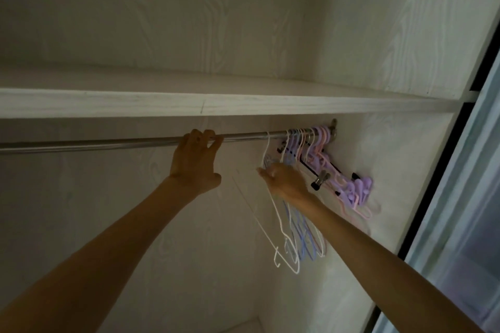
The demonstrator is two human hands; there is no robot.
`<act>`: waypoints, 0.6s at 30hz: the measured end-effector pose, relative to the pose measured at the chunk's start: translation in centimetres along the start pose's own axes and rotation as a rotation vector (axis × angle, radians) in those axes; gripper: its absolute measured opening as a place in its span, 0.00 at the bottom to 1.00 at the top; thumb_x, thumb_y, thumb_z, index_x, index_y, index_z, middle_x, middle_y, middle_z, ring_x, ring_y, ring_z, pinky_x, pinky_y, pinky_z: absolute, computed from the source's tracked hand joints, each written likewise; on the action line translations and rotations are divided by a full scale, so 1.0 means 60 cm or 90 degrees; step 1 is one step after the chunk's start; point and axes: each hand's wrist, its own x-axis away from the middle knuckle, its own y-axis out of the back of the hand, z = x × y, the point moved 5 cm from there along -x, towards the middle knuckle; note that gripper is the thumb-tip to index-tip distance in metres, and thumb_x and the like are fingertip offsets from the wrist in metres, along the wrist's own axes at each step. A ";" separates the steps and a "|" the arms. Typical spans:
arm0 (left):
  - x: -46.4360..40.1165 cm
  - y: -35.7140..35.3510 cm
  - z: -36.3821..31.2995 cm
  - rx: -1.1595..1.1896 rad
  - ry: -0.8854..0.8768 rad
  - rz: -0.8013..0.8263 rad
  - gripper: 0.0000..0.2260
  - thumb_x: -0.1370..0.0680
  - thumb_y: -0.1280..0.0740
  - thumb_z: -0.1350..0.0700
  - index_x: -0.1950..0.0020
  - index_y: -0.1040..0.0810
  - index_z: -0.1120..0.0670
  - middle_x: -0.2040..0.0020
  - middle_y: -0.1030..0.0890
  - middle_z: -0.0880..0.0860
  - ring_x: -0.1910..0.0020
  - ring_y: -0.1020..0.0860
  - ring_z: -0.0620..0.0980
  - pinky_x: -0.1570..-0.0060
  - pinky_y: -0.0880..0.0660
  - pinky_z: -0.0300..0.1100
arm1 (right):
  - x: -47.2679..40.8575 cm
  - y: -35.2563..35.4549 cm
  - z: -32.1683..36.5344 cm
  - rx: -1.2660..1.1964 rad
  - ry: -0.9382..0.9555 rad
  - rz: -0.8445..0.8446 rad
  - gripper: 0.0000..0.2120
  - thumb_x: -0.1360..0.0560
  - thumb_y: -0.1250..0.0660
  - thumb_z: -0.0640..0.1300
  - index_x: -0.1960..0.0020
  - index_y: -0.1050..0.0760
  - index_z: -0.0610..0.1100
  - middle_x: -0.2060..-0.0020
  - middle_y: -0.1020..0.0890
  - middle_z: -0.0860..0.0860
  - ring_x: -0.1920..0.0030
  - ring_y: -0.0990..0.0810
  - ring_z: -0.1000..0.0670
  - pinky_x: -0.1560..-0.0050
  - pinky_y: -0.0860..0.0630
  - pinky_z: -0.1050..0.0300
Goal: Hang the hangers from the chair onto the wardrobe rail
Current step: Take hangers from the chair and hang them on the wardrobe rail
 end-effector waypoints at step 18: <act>0.007 -0.016 -0.002 -0.001 0.028 -0.006 0.42 0.31 0.31 0.43 0.23 0.49 0.49 0.25 0.45 0.51 0.28 0.43 0.55 0.29 0.43 0.47 | -0.086 0.100 -0.038 0.434 0.237 -0.193 0.25 0.31 0.28 0.48 0.38 0.27 0.38 0.39 0.24 0.41 0.38 0.27 0.39 0.36 0.34 0.44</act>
